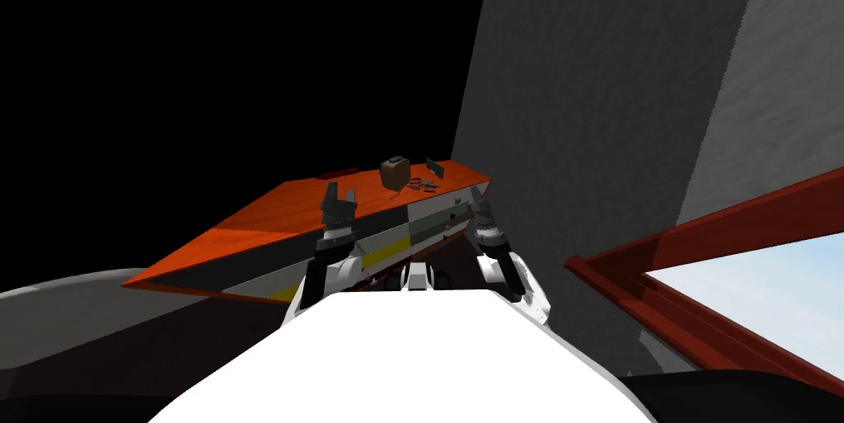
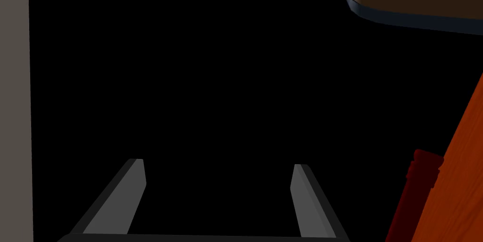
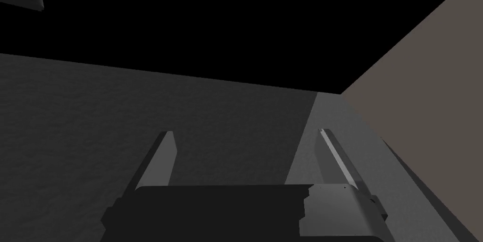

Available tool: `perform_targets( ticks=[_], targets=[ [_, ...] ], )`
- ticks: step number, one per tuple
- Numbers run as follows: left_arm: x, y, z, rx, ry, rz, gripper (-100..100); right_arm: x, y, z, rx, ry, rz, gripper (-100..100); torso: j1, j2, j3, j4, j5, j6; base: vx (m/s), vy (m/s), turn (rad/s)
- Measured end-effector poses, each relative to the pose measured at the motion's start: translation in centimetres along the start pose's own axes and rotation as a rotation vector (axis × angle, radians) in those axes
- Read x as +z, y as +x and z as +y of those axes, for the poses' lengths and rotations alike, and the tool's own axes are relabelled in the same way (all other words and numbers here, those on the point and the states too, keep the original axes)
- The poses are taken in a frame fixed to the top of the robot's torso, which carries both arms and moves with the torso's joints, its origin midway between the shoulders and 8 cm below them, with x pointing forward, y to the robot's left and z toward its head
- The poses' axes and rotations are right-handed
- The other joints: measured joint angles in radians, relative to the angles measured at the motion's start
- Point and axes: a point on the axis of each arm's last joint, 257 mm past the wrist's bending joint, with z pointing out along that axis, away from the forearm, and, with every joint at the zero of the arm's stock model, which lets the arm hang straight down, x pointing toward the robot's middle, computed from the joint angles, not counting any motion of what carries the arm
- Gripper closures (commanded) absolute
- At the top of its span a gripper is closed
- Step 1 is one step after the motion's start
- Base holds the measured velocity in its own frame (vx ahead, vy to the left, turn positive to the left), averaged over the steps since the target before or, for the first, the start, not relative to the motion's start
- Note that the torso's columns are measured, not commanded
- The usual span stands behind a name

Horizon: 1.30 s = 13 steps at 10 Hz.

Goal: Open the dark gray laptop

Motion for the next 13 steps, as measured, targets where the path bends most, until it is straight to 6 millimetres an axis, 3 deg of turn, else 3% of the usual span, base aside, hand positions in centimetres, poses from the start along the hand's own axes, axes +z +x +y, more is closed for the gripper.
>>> perform_targets(
  ticks=[6, 10, 13],
  targets=[
    [0.0, 0.0, 0.0, 0.000, 0.000, 0.000, 0, 0.9, 1.8, -4.0, -0.286, 0.067, 0.162, -100, 0.000, 0.000, 0.000, 0.000, 0.000, 0.000, -0.017, 0.035, 0.152],
    [0.0, 0.0, 0.0, 0.000, 0.000, 0.000, 0, 0.8, 1.8, -7.8, -0.501, 0.123, 0.256, -100, -0.001, -0.001, 0.000, 0.000, 0.000, 0.000, -0.001, 0.023, 0.160],
    [0.0, 0.0, 0.0, 0.000, 0.000, 0.000, 0, 0.4, 0.6, -11.2, -0.693, 0.178, 0.329, -100, -0.001, 0.000, 0.000, 0.000, 0.000, 0.001, 0.009, 0.013, 0.154]
  ],
)
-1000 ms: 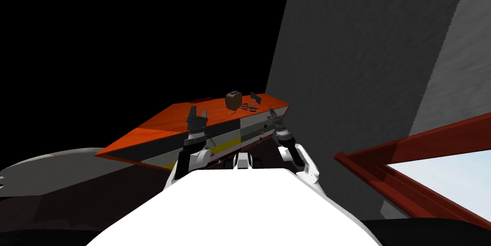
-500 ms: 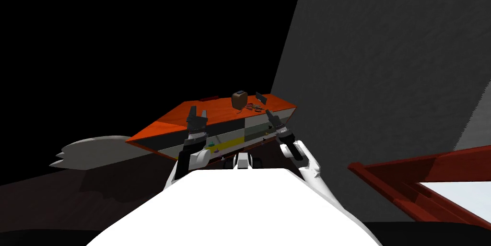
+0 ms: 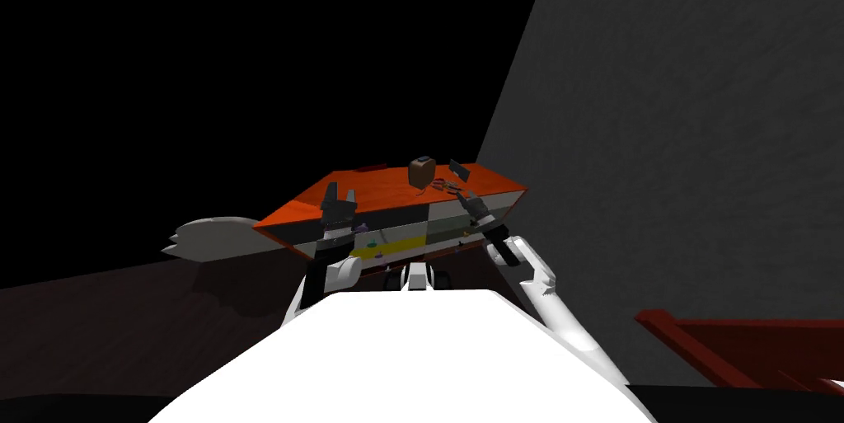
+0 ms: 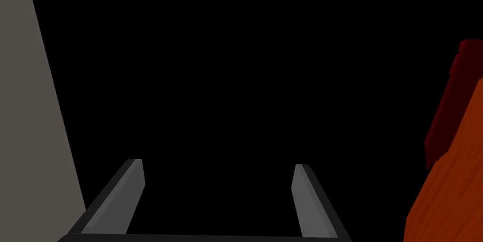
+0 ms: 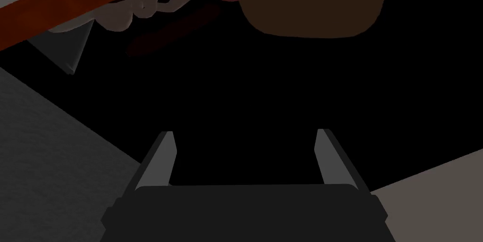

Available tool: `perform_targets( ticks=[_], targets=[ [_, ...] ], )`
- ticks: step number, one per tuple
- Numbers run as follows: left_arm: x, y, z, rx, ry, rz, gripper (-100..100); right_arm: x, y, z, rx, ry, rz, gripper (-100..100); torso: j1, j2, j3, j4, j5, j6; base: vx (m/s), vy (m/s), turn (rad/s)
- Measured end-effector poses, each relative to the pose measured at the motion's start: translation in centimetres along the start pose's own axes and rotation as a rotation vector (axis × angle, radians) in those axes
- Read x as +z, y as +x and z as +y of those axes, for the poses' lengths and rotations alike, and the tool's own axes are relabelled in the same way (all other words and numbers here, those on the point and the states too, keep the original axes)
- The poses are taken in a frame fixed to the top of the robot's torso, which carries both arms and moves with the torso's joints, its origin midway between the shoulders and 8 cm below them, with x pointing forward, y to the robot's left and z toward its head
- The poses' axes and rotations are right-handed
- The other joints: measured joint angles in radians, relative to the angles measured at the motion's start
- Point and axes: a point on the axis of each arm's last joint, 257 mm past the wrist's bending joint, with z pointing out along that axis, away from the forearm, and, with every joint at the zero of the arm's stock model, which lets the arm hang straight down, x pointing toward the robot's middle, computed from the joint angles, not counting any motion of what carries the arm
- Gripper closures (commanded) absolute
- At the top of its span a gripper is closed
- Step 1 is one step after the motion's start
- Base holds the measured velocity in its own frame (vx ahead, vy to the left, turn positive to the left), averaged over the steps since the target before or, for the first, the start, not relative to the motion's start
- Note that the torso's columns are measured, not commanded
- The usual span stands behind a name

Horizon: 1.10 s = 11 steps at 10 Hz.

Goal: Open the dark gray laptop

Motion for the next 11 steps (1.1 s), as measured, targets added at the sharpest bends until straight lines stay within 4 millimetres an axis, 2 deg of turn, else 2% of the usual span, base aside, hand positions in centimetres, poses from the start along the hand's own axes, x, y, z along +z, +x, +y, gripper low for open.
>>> perform_targets(
  ticks=[1, 3, 5, 6, 9, 11],
  targets=[
    [0.0, 0.0, 0.0, 0.000, 0.000, 0.000, 0, 0.0, 0.4, -1.0, -0.056, 0.015, 0.023, -100, 0.000, 0.000, 0.000, 0.000, 0.000, -0.001, 0.012, 0.005, 0.224],
    [0.0, 0.0, 0.0, 0.000, 0.000, 0.000, 0, -0.5, 1.6, -4.7, -0.210, 0.069, 0.086, -100, 0.000, -0.001, 0.000, 0.000, 0.000, -0.001, 0.017, -0.002, 0.179],
    [0.0, 0.0, 0.0, 0.000, 0.000, 0.000, 0, -0.7, 1.4, -6.7, -0.310, 0.098, 0.123, -100, 0.001, 0.000, 0.000, 0.000, 0.000, -0.001, 0.019, -0.006, 0.190],
    [0.0, 0.0, 0.0, 0.000, 0.000, 0.000, 0, -1.3, 1.5, -8.4, -0.383, 0.126, 0.153, -100, 0.000, 0.000, 0.000, 0.000, 0.000, -0.001, 0.020, -0.010, 0.087],
    [0.0, 0.0, 0.0, 0.000, 0.000, 0.000, 0, -2.2, 0.7, -12.7, -0.554, 0.183, 0.220, -100, 0.000, 0.000, 0.000, 0.000, 0.000, -0.001, 0.025, -0.016, 0.204],
    [0.0, 0.0, 0.0, 0.000, 0.000, 0.000, 0, -3.8, -0.5, -17.0, -0.712, 0.240, 0.280, -100, -0.002, -0.003, -0.002, -0.001, -0.001, 0.000, 0.027, -0.025, 0.212]
  ],
)
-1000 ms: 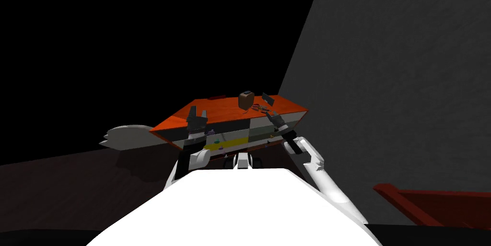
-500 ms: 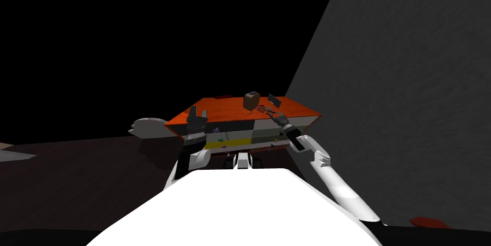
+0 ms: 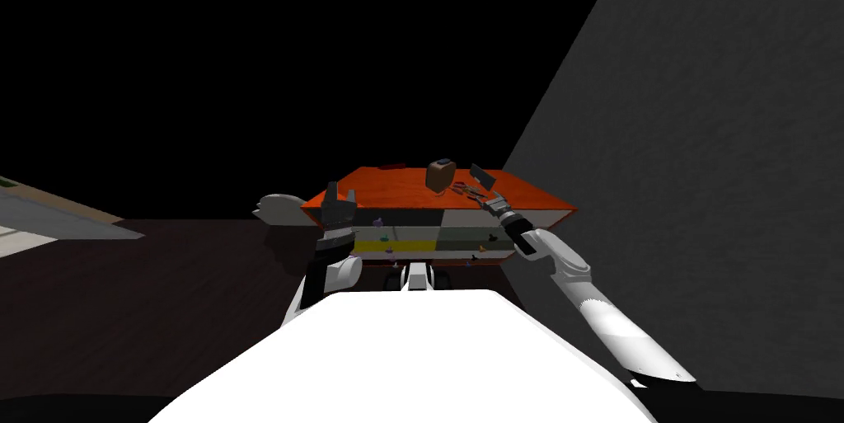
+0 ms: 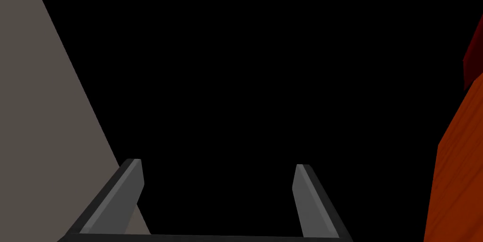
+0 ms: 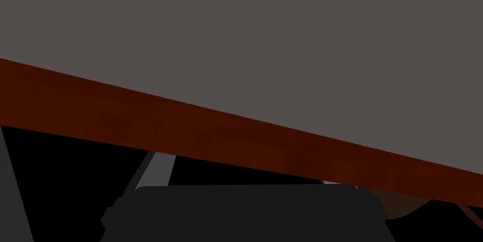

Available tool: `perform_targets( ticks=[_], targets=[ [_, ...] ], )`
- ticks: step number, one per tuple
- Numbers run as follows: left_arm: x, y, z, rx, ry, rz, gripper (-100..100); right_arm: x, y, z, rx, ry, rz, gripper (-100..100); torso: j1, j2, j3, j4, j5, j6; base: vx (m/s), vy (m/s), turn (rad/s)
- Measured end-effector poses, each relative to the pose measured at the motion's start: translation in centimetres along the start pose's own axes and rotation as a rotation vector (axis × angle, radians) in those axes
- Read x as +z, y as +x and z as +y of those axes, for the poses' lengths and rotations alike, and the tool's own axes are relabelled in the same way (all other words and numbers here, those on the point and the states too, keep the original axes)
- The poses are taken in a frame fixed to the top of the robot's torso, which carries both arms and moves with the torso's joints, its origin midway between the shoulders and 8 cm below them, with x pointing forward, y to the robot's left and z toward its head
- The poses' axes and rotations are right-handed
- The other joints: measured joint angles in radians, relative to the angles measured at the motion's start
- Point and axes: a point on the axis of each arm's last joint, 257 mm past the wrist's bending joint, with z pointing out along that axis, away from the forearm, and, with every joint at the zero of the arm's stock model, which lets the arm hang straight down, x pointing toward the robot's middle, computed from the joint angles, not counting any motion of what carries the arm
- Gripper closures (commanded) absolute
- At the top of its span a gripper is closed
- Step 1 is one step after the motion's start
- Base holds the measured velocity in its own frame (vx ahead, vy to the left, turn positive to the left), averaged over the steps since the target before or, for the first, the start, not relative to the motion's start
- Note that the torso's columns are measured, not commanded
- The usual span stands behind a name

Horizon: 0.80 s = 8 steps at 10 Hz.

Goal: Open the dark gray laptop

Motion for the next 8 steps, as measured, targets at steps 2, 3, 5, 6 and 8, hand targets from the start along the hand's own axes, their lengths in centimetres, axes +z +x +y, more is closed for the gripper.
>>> perform_targets(
  ticks=[2, 3, 5, 6, 8],
  targets=[
    [0.0, 0.0, 0.0, 0.000, 0.000, 0.000, 0, 0.2, 1.0, -2.5, -0.116, 0.038, 0.039, -100, -0.001, -0.003, -0.001, -0.003, -0.002, 0.000, 0.015, -0.013, 0.103],
    [0.0, 0.0, 0.0, 0.000, 0.000, 0.000, 0, 0.3, 1.5, -3.7, -0.163, 0.054, 0.058, -100, -0.002, -0.004, -0.002, -0.003, -0.002, 0.000, 0.020, -0.014, 0.207],
    [0.0, 0.0, 0.0, 0.000, 0.000, 0.000, 0, 0.0, 2.6, -7.2, -0.291, 0.095, 0.111, -100, -0.005, -0.006, -0.003, -0.003, -0.003, 0.000, 0.019, -0.025, 0.176],
    [0.0, 0.0, 0.0, 0.000, 0.000, 0.000, 0, -0.1, 3.1, -8.6, -0.350, 0.119, 0.134, -100, -0.005, -0.006, -0.003, -0.004, -0.004, -0.001, 0.009, -0.016, 0.161],
    [0.0, 0.0, 0.0, 0.000, 0.000, 0.000, 0, -0.8, 3.8, -10.7, -0.435, 0.133, 0.171, -100, -0.010, -0.009, -0.006, -0.003, -0.003, 0.001, 0.001, -0.009, 0.059]
  ],
)
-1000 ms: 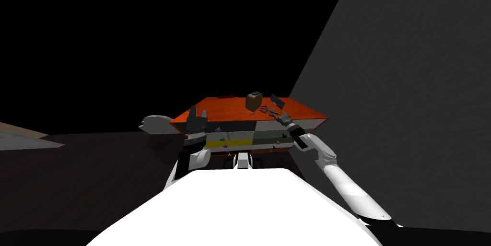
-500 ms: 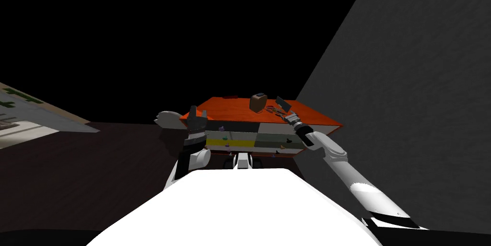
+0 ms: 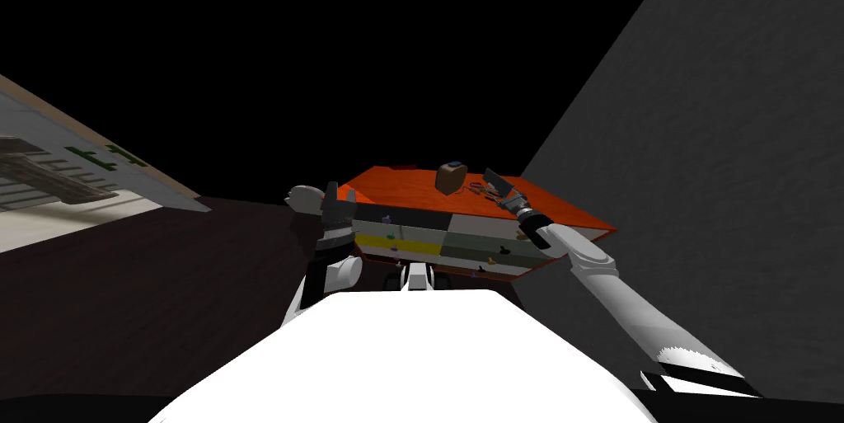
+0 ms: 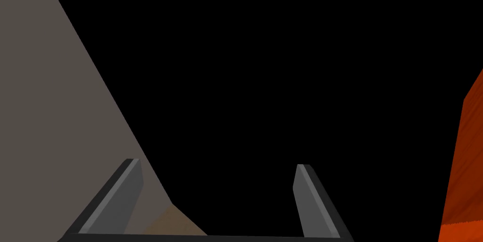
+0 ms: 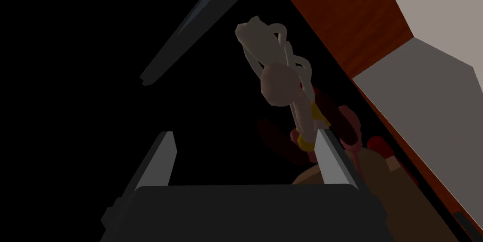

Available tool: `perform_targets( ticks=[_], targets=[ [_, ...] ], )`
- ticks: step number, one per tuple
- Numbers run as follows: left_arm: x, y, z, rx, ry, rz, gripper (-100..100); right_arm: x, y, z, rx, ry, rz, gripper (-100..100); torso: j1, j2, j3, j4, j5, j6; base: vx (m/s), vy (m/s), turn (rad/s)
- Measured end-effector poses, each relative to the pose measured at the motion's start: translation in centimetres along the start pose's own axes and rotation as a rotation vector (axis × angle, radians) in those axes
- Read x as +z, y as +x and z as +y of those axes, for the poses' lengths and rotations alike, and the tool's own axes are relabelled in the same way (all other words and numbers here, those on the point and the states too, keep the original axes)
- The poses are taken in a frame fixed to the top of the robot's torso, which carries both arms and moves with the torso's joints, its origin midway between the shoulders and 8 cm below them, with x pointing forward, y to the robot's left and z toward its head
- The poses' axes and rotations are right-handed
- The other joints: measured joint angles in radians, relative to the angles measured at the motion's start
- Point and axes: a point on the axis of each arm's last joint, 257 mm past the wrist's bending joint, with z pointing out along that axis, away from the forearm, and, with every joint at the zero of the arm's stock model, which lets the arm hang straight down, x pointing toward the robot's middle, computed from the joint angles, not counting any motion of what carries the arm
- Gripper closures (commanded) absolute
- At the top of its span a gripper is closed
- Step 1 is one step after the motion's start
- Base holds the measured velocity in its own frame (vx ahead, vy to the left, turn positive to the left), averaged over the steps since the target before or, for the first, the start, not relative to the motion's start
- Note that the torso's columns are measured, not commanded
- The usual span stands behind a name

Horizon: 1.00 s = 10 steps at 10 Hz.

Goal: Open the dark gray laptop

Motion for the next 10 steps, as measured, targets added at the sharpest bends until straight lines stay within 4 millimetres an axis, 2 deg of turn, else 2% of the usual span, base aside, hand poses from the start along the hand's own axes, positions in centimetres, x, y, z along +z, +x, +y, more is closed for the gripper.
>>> perform_targets(
  ticks=[5, 8, 10],
  targets=[
    [0.0, 0.0, 0.0, 0.000, 0.000, 0.000, 0, -0.5, 3.2, -3.2, -0.160, 0.039, 0.076, -100, -0.001, -0.008, -0.005, 0.000, 0.002, -0.006, 0.005, -0.008, 0.061],
    [0.0, 0.0, 0.0, 0.000, 0.000, 0.000, 0, -0.4, 2.8, -4.7, -0.180, 0.062, 0.079, -100, 0.008, 0.005, 0.003, 0.001, 0.001, -0.003, 0.006, -0.013, 0.070],
    [0.0, 0.0, 0.0, 0.000, 0.000, 0.000, 0, -0.6, 3.9, -6.5, -0.186, 0.084, 0.108, -100, 0.011, 0.008, 0.005, 0.003, 0.003, -0.004, 0.002, -0.003, 0.137]
  ],
)
